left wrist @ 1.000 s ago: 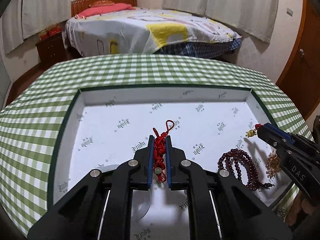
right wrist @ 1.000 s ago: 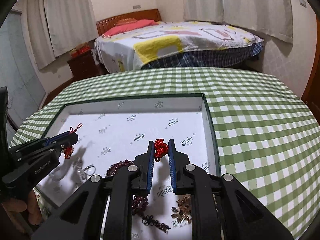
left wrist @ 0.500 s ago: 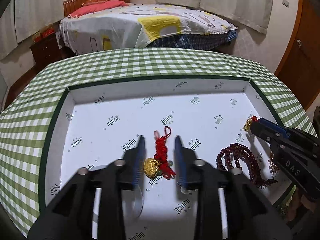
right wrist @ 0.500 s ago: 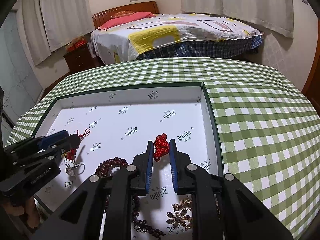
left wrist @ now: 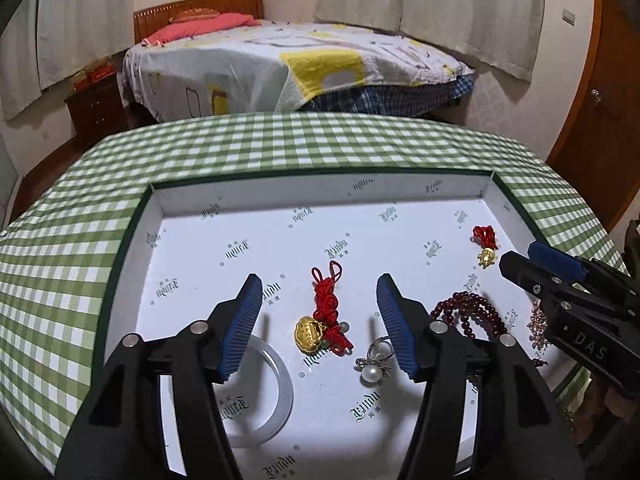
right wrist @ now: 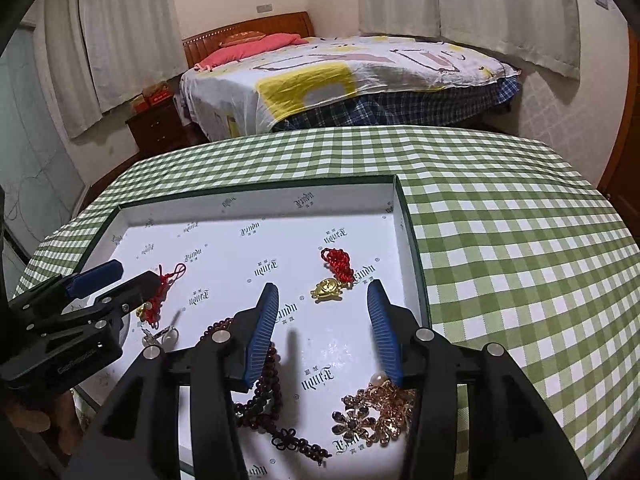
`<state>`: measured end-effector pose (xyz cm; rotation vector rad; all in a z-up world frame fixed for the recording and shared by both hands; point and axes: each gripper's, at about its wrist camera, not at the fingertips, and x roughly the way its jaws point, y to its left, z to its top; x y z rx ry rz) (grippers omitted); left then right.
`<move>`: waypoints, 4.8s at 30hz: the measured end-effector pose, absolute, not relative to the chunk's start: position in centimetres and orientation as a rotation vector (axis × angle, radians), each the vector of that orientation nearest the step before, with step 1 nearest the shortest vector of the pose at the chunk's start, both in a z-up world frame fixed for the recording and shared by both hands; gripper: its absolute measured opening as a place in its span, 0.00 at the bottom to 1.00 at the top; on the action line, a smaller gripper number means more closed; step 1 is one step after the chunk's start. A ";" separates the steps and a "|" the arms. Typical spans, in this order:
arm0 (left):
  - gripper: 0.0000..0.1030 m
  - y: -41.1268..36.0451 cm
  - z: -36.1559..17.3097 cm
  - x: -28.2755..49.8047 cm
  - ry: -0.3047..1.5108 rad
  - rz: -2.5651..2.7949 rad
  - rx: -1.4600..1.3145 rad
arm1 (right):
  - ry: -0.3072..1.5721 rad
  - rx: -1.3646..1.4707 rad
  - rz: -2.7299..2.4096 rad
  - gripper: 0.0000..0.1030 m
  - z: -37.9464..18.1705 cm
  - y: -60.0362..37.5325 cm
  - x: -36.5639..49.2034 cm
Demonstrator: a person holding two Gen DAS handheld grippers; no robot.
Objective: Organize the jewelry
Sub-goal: 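Release the red tassel into the tray with the left tool while the right tool drops its tassel there, then withdraw both open tools from the tray toward the gold chain and black pendant, then grasp the gold chain necklace with the left tool while the right tool grasps the black cord pendant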
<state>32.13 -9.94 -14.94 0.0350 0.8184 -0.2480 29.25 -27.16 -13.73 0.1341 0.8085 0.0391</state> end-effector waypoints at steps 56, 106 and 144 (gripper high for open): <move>0.75 2.1 -14.5 14.3 0.769 -0.026 -0.025 | 0.922 -0.004 0.253 0.44 -15.9 -18.8 17.3; 0.34 0.5 -17.3 17.0 0.898 -0.165 0.029 | 0.917 -0.005 0.242 0.14 -15.8 -19.4 16.2; 0.14 0.2 -13.2 14.5 0.777 -0.199 -0.013 | 0.806 0.061 0.255 0.11 -12.6 -19.7 14.2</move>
